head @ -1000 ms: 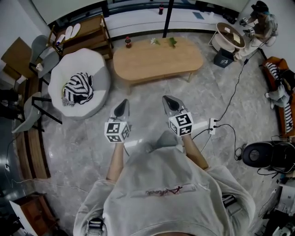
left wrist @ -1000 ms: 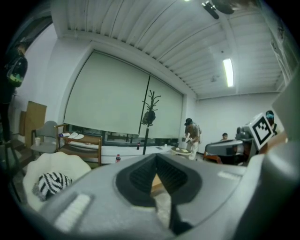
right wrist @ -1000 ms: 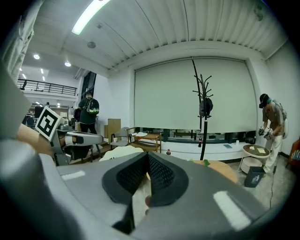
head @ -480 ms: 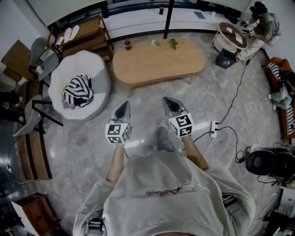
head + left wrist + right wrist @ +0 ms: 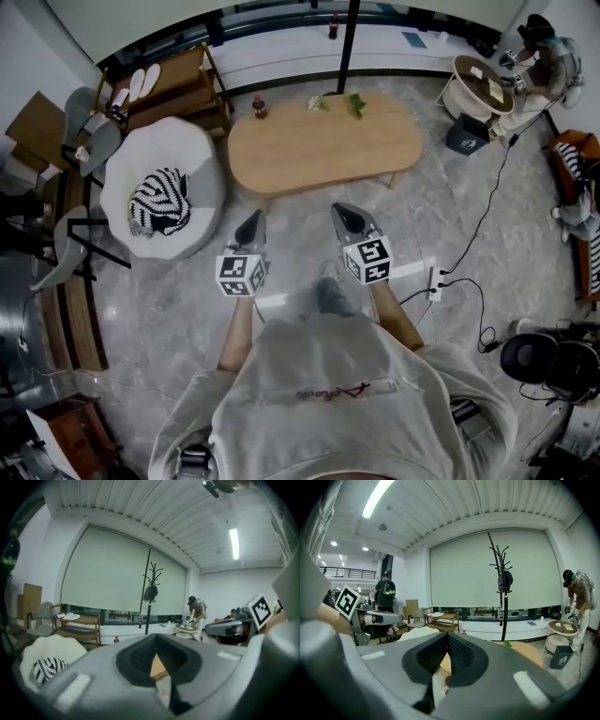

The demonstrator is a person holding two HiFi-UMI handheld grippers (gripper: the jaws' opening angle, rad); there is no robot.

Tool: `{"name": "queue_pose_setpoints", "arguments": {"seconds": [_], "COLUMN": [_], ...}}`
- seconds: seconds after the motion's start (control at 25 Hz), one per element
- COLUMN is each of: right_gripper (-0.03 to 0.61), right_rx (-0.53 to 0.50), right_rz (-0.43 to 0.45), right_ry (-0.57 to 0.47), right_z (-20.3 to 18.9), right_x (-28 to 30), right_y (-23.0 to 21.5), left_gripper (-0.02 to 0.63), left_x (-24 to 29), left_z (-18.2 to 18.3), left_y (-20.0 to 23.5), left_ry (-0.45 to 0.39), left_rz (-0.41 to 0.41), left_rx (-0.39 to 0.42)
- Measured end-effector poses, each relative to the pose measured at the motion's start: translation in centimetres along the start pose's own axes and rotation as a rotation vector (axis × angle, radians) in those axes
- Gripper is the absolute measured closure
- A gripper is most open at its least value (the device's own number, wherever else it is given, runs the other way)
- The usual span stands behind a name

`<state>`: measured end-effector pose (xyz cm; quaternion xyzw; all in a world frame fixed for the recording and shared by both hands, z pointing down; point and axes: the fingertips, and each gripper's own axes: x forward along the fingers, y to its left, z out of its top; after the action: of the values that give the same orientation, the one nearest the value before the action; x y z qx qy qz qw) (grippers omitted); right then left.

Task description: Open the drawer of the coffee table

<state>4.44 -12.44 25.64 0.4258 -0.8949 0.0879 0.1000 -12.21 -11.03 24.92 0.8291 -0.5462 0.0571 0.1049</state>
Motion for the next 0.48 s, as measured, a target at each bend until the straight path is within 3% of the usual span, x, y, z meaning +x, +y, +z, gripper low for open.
{"name": "queue_pose_setpoints", "arguments": {"seconds": [0.48], "right_gripper": [0.574], "right_rx": [0.032], "right_rz": [0.066], "right_ry": [-0.009], "right_z": [2.5], "right_x": [5.4], "right_y": [-10.2], "left_gripper": [0.611], "left_x": [10.5], "left_z": [3.5], "left_y": [0.0], "left_ry": [0.016], "left_rz": [0.078], "left_rx": [0.016]}}
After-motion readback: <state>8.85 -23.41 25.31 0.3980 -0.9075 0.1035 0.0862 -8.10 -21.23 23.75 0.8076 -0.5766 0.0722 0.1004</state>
